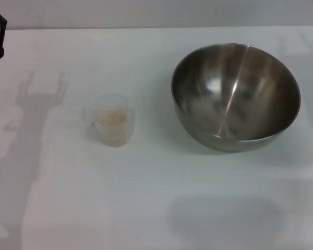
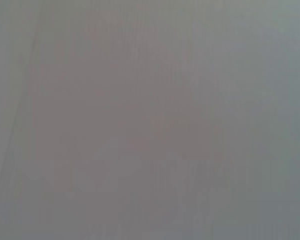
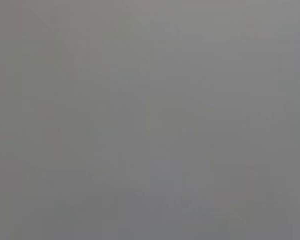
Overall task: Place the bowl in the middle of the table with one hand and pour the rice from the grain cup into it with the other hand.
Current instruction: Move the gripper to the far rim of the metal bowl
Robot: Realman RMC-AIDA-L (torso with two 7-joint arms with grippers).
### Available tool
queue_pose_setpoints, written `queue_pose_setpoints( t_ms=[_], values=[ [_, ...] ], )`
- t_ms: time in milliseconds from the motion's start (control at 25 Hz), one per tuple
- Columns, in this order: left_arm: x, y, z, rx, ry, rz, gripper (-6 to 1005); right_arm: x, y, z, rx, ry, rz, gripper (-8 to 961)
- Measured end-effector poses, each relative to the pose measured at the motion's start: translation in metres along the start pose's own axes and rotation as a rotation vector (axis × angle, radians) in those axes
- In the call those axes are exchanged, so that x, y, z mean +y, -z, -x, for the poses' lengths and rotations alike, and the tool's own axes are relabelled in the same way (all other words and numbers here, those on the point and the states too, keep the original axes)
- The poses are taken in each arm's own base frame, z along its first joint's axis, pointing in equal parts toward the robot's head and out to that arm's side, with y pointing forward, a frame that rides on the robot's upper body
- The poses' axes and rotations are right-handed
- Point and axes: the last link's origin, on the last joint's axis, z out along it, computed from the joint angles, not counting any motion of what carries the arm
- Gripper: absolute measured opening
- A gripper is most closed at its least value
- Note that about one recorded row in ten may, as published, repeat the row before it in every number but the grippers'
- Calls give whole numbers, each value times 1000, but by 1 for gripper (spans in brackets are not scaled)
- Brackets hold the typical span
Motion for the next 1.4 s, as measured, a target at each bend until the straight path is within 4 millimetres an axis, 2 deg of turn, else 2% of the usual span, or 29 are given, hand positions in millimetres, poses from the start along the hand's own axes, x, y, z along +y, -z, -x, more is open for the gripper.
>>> queue_pose_setpoints(
  t_ms=[80,280,400,440,480,560,640,840,920,960,1000,1040,1120,1160,1200,1240,1320,1360,1400],
  values=[
    [-1,0,-1,4,-4,0,717,3,-1,3,-17,-3,17,507],
    [-2,0,-2,12,-6,1,716,5,-4,9,-44,-27,15,655],
    [-2,0,-2,16,-7,2,716,6,-14,10,-4,-54,12,728],
    [-2,0,-2,16,-7,1,716,6,-24,10,59,-74,8,741],
    [-2,0,-2,16,-7,1,716,6,-24,10,59,-74,8,755],
    [-2,0,-2,16,-8,-2,716,6,-36,11,134,-82,7,782],
    [-3,0,-2,15,-8,-3,716,14,-51,15,251,-56,29,782],
    [-4,1,-2,15,-10,-9,716,33,-63,29,412,-13,62,782],
    [-5,1,-2,15,-11,-11,716,39,-66,37,498,-2,61,782],
    [-6,1,-2,14,-14,-13,716,44,-67,49,587,7,59,782],
    [-6,1,-2,14,-14,-13,716,44,-67,49,587,7,59,782],
    [-6,1,-2,13,-16,-14,716,46,-66,60,680,13,49,782],
    [-7,1,-2,11,-20,-14,716,45,-64,64,727,18,42,782],
    [-7,1,-2,11,-21,-15,716,45,-62,75,809,37,41,782],
    [-7,1,-2,11,-21,-15,716,45,-62,75,809,37,41,782],
    [-8,1,-2,12,-22,-17,716,48,-59,81,900,56,53,782],
    [-9,1,-2,12,-23,-21,716,48,-59,83,947,61,60,782],
    [-11,0,-2,9,-28,-31,716,50,-56,83,1046,67,84,782],
    [-11,0,-2,9,-28,-31,716,50,-56,83,1046,67,84,782]
  ],
)
